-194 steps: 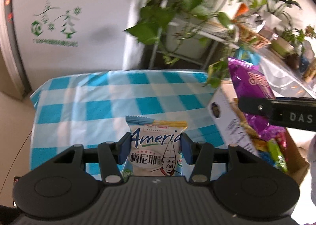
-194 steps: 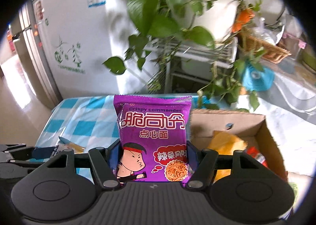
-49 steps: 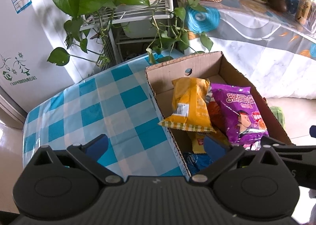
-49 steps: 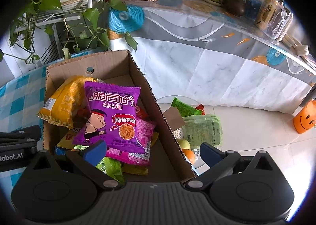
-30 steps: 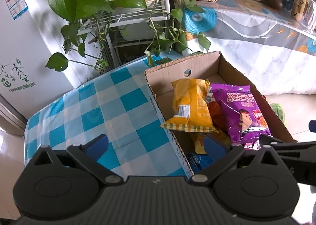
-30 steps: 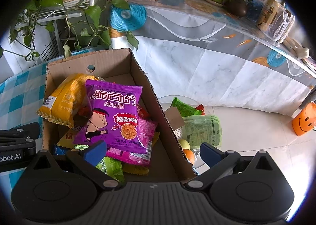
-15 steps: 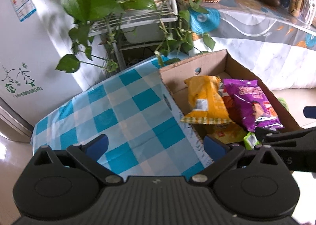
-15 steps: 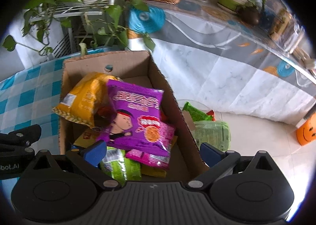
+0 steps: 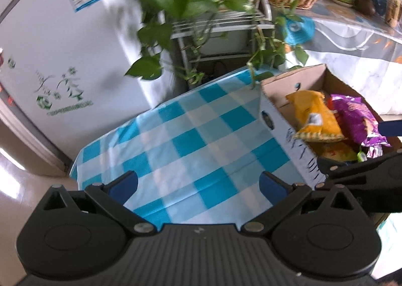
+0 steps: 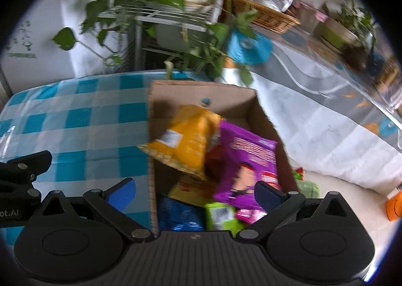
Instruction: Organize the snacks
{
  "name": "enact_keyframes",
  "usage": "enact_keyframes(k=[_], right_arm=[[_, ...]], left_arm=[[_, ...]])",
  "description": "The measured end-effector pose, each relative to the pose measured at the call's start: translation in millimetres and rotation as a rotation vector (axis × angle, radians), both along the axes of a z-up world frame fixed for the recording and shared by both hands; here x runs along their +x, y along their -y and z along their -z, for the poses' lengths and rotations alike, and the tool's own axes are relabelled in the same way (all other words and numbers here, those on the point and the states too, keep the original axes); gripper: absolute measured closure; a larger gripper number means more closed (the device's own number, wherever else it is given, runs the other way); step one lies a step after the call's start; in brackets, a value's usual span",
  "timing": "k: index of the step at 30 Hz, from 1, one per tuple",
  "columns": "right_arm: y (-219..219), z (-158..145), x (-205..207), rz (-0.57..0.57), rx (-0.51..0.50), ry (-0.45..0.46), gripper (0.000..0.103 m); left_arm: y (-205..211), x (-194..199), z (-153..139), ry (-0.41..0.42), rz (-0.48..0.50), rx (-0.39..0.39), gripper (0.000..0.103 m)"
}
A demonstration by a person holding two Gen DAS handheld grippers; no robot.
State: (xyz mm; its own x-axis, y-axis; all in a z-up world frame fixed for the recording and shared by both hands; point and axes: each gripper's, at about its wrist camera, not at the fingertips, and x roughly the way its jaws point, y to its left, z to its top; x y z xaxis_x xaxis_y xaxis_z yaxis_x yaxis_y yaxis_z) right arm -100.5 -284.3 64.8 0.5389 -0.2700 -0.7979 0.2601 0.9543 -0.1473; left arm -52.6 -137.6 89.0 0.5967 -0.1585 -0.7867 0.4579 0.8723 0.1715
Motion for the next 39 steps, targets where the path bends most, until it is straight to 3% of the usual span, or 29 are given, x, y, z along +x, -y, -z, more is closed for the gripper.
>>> enact_keyframes(k=[4, 13, 21, 28, 39], right_arm=[[-19.3, -1.5, 0.4, -0.031, 0.031, 0.041, 0.000], [-69.5, 12.0, -10.6, -0.084, 0.146, 0.079, 0.000], [-117.4, 58.9, -10.5, -0.052, 0.156, -0.006, 0.000], [-143.3, 95.0, -11.5, -0.020, 0.156, 0.001, 0.000], [-169.7, 110.7, -11.6, 0.011, 0.098, 0.209, 0.000]], left_arm=[[-29.9, 3.0, -4.9, -0.011, -0.020, -0.036, 0.001], [-86.3, 21.4, 6.9, -0.013, -0.063, 0.007, 0.001], [-108.2, 30.1, 32.4, -0.070, -0.100, -0.009, 0.001], [-124.5, 35.9, 47.7, -0.113, -0.134, -0.039, 0.001], [-139.6, 39.3, 57.9, -0.137, -0.159, -0.064, 0.001]])
